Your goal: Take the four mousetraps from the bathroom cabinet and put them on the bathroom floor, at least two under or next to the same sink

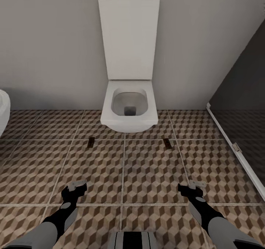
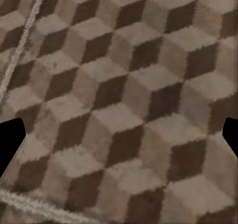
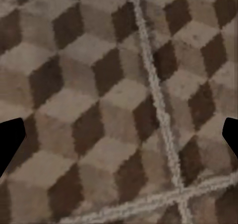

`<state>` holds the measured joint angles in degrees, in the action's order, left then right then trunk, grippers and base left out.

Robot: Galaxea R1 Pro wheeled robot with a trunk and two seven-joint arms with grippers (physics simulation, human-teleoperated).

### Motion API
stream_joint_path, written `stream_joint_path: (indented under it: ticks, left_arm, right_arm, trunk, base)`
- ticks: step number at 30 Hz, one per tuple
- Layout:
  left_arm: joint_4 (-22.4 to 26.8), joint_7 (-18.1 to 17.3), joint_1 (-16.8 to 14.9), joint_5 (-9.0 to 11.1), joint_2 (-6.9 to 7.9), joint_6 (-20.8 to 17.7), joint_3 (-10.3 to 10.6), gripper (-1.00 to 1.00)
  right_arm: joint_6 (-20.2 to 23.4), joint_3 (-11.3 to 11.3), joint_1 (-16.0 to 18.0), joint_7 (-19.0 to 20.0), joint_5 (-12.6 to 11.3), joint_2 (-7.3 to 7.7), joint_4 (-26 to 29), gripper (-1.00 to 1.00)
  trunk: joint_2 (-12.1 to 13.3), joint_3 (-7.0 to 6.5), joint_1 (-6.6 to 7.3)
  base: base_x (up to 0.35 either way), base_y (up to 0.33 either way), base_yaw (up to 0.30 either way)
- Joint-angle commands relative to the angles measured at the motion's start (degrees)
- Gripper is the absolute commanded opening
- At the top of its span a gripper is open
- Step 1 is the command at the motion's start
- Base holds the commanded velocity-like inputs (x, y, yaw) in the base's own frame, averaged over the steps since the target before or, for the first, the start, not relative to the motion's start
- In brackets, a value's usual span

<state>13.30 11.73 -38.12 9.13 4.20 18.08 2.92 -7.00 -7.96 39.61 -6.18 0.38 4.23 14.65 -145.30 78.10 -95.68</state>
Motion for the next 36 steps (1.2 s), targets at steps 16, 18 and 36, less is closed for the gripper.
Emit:
stream_joint_path:
  ticks: [16, 18, 36]
  left_arm:
    - [-0.06, 0.13, -0.02, 0.53, 0.00, 0.20, 0.38, 1.00]
    - [-0.03, 0.13, -0.02, 0.53, -0.02, 0.23, 0.41, 1.00]
    - [-0.30, 0.05, -0.02, 0.62, -0.02, 0.29, 0.55, 1.00]
  right_arm:
    - [0.03, 0.03, 0.03, -0.06, -0.03, -0.17, -0.06, 1.00]
    - [0.15, 0.04, 0.03, -0.06, -0.03, -0.18, -0.06, 1.00]
    - [1.06, 0.05, 0.03, 0.03, -0.03, -0.12, -0.06, 1.00]
  trunk:
    - [0.20, -3.52, 0.42]
    - [0.23, -3.96, 0.47]
    - [0.47, -7.95, 0.94]
  base:
    - [0.000, 0.000, 0.000]
    - [0.000, 0.000, 0.000]
    - [0.000, 0.000, 0.000]
